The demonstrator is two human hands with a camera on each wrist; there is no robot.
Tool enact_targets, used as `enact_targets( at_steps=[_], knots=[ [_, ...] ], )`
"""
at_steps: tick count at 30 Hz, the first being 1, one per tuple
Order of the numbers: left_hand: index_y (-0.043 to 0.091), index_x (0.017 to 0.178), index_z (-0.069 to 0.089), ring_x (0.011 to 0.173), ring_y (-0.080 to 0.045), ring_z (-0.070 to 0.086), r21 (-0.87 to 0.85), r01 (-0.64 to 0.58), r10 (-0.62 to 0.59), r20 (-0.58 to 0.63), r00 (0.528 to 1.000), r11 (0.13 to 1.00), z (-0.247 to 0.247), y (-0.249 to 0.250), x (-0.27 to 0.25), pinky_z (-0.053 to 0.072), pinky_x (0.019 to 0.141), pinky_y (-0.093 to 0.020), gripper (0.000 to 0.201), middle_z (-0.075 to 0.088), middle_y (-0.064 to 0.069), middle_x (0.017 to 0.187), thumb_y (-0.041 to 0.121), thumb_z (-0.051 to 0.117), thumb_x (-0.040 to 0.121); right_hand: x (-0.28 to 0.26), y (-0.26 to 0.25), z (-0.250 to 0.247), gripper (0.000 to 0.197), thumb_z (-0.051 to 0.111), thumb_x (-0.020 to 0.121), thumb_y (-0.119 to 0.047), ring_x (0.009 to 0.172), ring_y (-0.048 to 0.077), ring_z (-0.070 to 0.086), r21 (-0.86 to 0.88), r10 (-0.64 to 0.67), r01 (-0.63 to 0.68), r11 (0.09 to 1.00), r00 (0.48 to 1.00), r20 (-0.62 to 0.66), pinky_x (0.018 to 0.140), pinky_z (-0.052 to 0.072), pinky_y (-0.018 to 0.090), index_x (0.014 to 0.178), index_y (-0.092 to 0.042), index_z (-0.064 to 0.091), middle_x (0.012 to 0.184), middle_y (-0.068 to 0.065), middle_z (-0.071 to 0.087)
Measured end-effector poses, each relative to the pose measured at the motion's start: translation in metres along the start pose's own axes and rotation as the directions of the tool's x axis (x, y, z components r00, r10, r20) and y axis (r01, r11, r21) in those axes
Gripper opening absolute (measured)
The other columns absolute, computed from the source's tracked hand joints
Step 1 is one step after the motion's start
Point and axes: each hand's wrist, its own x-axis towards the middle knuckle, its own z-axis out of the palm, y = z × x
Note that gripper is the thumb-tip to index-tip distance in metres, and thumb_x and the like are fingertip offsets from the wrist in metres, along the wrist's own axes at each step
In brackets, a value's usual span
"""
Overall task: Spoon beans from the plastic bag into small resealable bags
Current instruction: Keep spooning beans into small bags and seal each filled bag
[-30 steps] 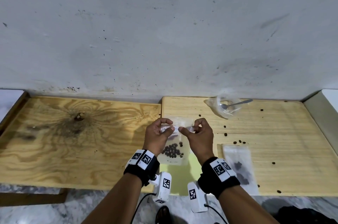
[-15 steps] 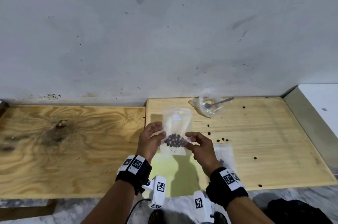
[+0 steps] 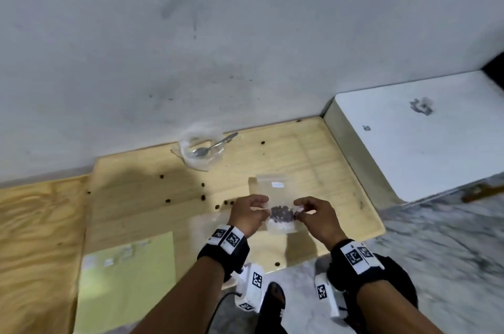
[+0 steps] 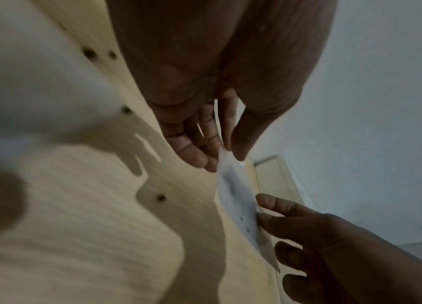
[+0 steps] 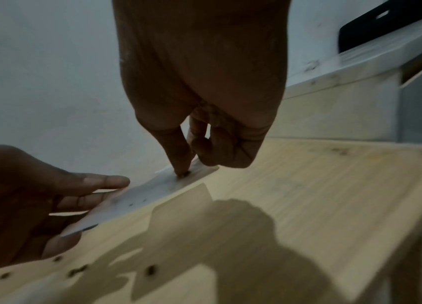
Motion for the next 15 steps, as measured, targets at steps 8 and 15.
enact_targets(
  at_steps=[8,15],
  knots=[
    [0.019,0.103,0.068,0.088,-0.022,0.063,0.093,0.141,-0.148,0.076,0.986,0.986,0.138,0.003,0.044,0.053,0.079,-0.034,0.038,0.065,-0.003,0.099,-0.001,0.075,0.072,0.048,0.074,-0.1,0.022,0.072,0.083,-0.009,0.092,0.018,0.065,-0.194,0.075,-0.075,0.978,0.997,-0.008,0.083,0.05,0.029,0.098,-0.026,0.072,0.096,-0.001,0.069],
    [0.023,0.102,0.063,0.07,-0.023,0.063,0.137,0.204,-0.216,0.081,0.973,0.969,0.16,0.003,0.049,0.049,0.054,-0.026,0.028,0.067,-0.006,0.097,0.011,0.072,0.079,0.063,0.095,-0.111,0.027,0.07,0.083,-0.014,0.098,0.019,0.065,-0.323,0.085,-0.064,0.944,0.995,0.053,0.084,0.051,0.031,0.1,-0.034,0.067,0.106,-0.004,0.067]
  ],
)
